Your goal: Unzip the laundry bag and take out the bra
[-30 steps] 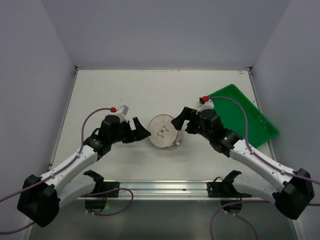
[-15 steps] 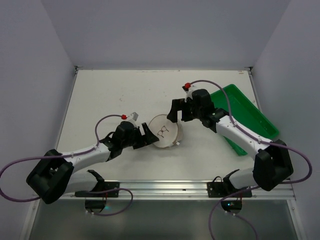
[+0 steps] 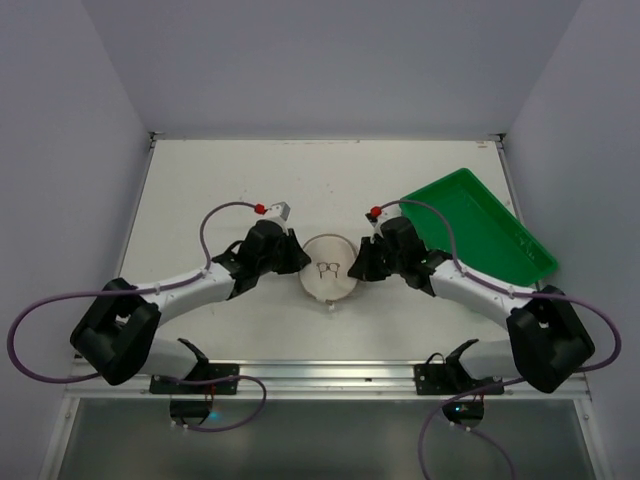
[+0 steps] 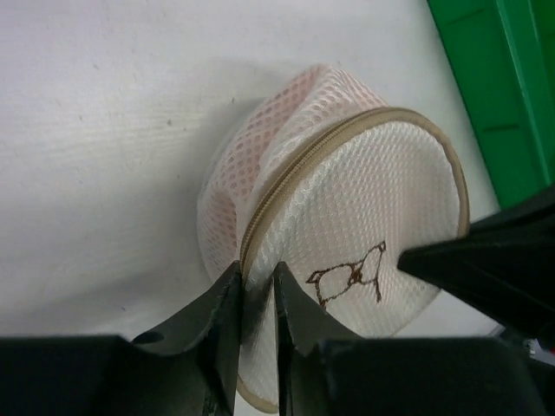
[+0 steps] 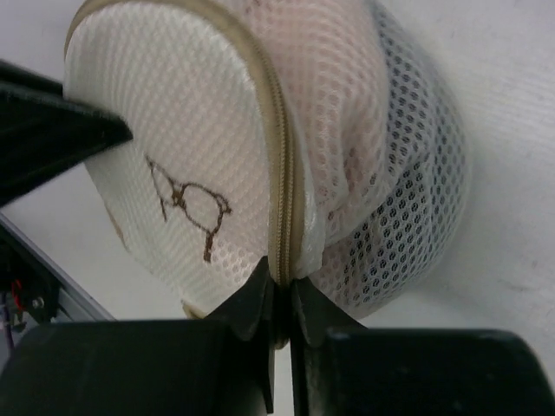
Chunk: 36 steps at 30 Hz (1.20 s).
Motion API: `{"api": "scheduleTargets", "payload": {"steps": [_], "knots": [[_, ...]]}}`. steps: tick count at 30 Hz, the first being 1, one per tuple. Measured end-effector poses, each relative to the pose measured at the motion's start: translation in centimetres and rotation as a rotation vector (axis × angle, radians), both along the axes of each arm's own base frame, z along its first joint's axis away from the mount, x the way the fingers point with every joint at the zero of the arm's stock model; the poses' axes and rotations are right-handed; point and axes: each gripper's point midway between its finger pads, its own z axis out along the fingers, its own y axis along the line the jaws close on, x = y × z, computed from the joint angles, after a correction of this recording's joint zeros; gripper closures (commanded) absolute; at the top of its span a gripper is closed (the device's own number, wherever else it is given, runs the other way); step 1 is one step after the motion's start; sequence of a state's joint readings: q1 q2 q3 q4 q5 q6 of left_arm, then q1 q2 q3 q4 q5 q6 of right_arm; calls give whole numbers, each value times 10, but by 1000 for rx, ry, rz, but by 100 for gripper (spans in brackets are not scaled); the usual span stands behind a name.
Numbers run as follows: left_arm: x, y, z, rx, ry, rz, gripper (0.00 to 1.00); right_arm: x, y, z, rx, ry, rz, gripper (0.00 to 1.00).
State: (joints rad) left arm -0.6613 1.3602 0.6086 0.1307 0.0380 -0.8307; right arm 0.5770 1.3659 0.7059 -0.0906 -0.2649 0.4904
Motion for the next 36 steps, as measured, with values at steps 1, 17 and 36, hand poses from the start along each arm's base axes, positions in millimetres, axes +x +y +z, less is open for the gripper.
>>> {"api": "scheduleTargets", "payload": {"steps": [1,17,36], "knots": [[5,0,4,32,-23,-13,81,-5,2,2,9,1,-7,100],[64,6,32,320,-187,-113,10,-26,44,40,297,38,-178,77],[-34,58,36,-117,-129,154,0,-45,4,103,319,-210,-150,1]]}}
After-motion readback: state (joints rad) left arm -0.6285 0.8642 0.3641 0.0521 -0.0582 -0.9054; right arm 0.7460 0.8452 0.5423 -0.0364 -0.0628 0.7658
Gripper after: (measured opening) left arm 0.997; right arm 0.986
